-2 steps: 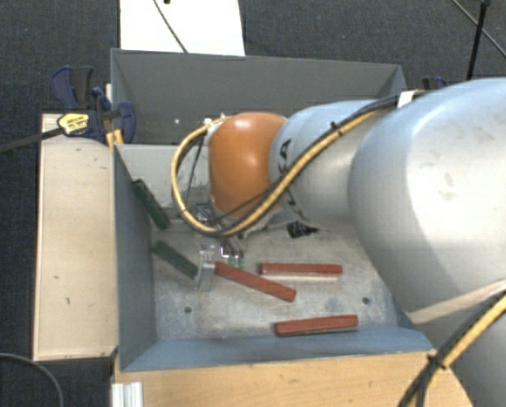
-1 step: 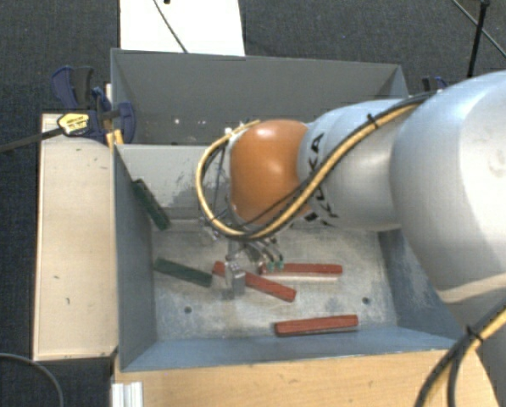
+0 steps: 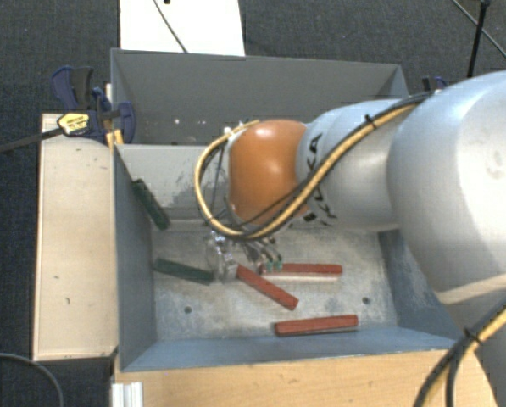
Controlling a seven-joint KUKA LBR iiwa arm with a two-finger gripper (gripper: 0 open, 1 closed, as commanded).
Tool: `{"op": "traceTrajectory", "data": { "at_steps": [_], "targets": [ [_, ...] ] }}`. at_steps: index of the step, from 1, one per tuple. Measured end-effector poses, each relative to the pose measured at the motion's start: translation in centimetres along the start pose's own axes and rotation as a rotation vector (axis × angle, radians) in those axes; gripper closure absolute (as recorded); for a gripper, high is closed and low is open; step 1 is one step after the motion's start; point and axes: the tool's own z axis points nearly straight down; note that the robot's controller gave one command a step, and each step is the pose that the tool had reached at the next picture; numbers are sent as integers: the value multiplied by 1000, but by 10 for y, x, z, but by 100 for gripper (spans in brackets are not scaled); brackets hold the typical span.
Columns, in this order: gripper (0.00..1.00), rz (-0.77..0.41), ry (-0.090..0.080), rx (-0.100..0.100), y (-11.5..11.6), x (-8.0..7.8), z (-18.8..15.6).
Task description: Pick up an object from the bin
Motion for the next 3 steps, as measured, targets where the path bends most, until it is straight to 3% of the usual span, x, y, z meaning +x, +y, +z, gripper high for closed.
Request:
{"op": "traceTrajectory", "data": {
  "at_steps": [1,2,3],
  "targets": [
    [0,3,0,0,0,0,0],
    [0,-333,-4,-1,45,-8,0],
    [100,-324,-3,-1,44,-8,0]
  ]
}}
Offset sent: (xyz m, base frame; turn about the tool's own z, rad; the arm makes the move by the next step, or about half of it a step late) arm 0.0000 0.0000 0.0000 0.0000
